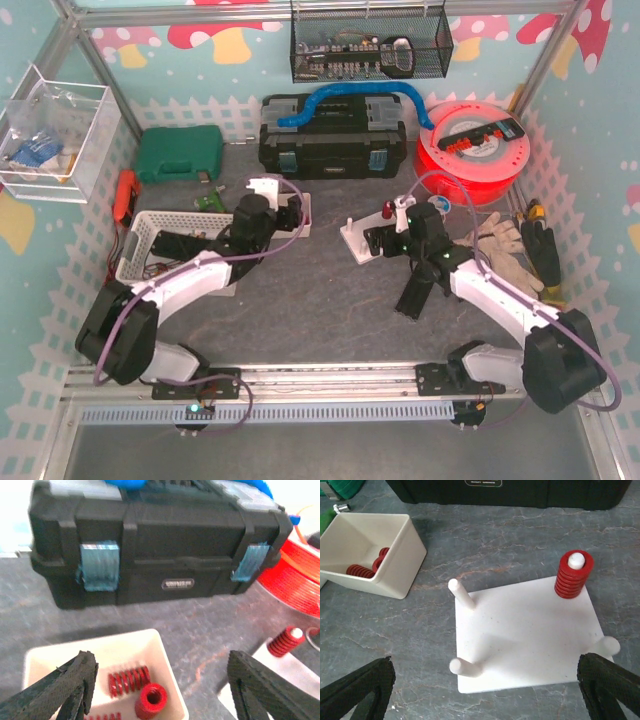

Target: Install the large spring

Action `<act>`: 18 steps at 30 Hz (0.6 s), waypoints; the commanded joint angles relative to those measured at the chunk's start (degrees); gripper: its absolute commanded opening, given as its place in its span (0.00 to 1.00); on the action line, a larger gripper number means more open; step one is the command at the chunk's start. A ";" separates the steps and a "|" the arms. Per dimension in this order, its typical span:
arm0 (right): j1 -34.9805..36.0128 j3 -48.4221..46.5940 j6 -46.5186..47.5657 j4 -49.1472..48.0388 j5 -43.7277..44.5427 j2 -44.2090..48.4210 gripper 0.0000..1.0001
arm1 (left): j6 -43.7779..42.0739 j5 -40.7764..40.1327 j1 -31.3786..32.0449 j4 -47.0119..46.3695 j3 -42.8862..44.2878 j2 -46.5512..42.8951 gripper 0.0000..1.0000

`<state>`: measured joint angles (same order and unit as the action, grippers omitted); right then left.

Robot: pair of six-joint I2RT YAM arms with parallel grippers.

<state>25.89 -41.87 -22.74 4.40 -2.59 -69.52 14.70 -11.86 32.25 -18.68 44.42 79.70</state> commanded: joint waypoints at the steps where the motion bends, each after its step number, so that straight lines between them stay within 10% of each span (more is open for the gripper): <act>1: 0.24 4.56 -0.45 -8.00 2.81 4.07 0.99 | 2.31 9.06 -1.43 11.18 3.21 4.58 0.66; 5: 0.30 9.27 -1.49 -13.73 -0.03 8.63 0.99 | 2.14 10.26 -1.86 14.71 5.29 8.59 0.45; 18: 0.30 11.98 -1.08 -15.24 1.09 10.81 0.99 | 0.51 15.49 -4.91 23.14 13.99 15.19 0.42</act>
<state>25.93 -30.44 -23.44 -8.95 -2.15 -59.27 16.69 1.15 27.62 1.45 54.54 93.91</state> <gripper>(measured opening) 0.987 0.421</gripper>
